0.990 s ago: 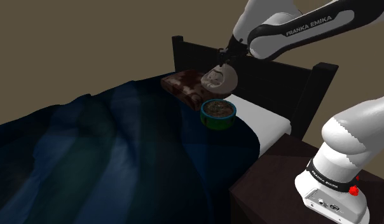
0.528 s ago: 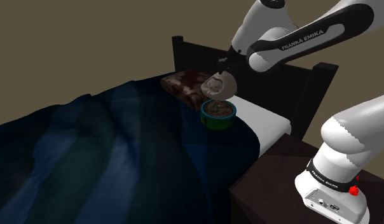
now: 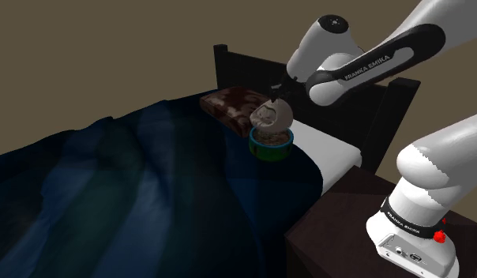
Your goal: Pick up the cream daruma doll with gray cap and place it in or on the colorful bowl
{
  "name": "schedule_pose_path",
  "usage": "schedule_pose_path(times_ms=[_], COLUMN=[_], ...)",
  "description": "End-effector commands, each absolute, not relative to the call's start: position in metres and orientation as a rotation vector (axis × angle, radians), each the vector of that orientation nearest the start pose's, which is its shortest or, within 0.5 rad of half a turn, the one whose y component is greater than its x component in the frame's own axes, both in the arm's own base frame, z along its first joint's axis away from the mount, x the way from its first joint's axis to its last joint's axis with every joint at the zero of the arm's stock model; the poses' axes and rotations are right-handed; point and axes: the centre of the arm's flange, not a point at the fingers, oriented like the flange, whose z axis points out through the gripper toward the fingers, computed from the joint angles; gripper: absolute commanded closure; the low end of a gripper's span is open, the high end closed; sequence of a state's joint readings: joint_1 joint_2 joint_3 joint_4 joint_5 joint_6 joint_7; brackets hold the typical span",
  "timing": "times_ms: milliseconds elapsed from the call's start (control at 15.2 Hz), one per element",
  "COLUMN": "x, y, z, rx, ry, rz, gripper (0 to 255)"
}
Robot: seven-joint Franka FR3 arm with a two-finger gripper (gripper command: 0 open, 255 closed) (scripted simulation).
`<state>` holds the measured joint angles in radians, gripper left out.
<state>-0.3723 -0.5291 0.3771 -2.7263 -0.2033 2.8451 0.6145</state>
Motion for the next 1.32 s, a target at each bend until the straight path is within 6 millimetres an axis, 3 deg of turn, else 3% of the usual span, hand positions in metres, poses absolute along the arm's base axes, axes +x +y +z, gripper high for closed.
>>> schedule_pose_path(times_ms=[0, 132, 594, 660, 990, 1254], x=[0.41, 0.41, 0.41, 0.409, 0.41, 0.381], y=[0.014, 0.014, 0.014, 0.013, 0.014, 0.026], z=[0.43, 0.421, 0.421, 0.421, 0.421, 0.46], rx=[-3.011, -3.011, -3.011, -3.011, -3.011, -3.011], ry=[0.644, 0.644, 0.644, 0.644, 0.644, 0.644], rz=[-1.056, -1.056, -1.056, -1.056, -1.056, -1.056], gripper=[255, 255, 255, 0, 0, 0])
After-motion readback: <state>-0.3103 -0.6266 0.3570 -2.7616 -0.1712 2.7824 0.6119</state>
